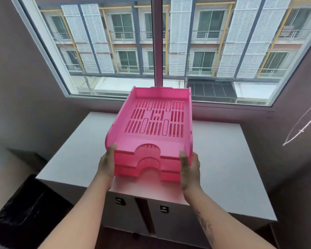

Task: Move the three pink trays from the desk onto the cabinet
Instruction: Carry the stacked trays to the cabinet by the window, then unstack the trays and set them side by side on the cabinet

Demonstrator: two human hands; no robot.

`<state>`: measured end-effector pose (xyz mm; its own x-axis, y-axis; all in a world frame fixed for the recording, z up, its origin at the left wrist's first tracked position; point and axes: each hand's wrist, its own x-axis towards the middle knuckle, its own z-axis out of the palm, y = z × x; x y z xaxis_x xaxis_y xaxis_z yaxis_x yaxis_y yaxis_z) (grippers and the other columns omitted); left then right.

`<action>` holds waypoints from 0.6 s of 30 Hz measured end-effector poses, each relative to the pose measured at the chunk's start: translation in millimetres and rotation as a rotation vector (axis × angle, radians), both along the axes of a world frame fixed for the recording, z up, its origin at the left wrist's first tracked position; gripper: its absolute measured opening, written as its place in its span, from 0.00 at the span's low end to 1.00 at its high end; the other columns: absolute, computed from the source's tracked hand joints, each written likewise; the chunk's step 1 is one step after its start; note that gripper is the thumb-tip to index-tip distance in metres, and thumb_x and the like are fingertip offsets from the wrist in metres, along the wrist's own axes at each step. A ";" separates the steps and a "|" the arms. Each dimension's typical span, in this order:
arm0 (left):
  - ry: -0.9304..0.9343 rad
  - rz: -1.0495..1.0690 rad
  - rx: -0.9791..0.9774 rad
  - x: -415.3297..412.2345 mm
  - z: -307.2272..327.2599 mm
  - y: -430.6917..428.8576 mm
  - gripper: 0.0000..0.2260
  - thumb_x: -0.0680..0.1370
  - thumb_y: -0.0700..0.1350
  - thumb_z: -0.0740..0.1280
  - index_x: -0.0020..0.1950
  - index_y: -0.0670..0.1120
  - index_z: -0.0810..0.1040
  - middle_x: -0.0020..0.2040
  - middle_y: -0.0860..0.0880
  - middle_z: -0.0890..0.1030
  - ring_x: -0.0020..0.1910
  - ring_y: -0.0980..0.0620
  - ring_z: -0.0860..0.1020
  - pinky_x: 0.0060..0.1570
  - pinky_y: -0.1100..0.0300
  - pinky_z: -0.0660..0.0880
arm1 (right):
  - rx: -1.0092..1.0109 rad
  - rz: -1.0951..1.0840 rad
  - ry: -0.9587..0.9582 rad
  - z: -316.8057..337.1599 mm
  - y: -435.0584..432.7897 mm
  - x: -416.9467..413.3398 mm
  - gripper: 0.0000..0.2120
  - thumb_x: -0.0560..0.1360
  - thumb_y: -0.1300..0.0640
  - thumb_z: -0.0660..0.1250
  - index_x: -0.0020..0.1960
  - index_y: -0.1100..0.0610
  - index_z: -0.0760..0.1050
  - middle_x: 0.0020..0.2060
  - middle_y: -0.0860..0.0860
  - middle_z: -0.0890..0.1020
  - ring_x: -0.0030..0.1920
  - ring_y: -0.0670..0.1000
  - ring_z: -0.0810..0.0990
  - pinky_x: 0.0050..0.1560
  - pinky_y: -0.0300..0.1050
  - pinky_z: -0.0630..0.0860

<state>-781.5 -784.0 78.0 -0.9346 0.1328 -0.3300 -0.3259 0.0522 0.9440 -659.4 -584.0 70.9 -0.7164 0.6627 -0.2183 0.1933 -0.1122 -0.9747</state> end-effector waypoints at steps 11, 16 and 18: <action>0.220 -0.257 -0.033 -27.5 48.3 -36.7 0.38 0.58 0.82 0.59 0.57 0.59 0.78 0.61 0.51 0.79 0.60 0.47 0.76 0.61 0.49 0.72 | 0.212 -0.183 0.005 39.0 18.3 0.5 0.44 0.65 0.25 0.57 0.74 0.49 0.63 0.66 0.48 0.71 0.65 0.49 0.71 0.62 0.49 0.69; 0.307 -0.371 -0.185 -70.2 83.6 -28.5 0.22 0.69 0.67 0.64 0.51 0.53 0.81 0.54 0.51 0.83 0.56 0.46 0.80 0.57 0.49 0.75 | 0.298 -0.193 -0.133 82.6 28.6 -27.4 0.36 0.74 0.43 0.66 0.77 0.57 0.62 0.70 0.55 0.71 0.67 0.56 0.73 0.57 0.49 0.72; 0.307 -0.408 -0.282 -78.1 82.4 -17.2 0.16 0.76 0.54 0.65 0.55 0.44 0.82 0.52 0.45 0.85 0.50 0.44 0.82 0.49 0.50 0.77 | 0.295 -0.108 -0.259 83.9 27.3 -37.6 0.23 0.77 0.53 0.64 0.70 0.59 0.70 0.64 0.59 0.76 0.57 0.58 0.78 0.48 0.48 0.75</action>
<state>-859.6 -801.1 160.4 -0.8847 0.4484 -0.1272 0.0595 0.3795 0.9233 -696.9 -556.7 154.8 -0.5854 0.7924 -0.1716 0.4388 0.1317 -0.8889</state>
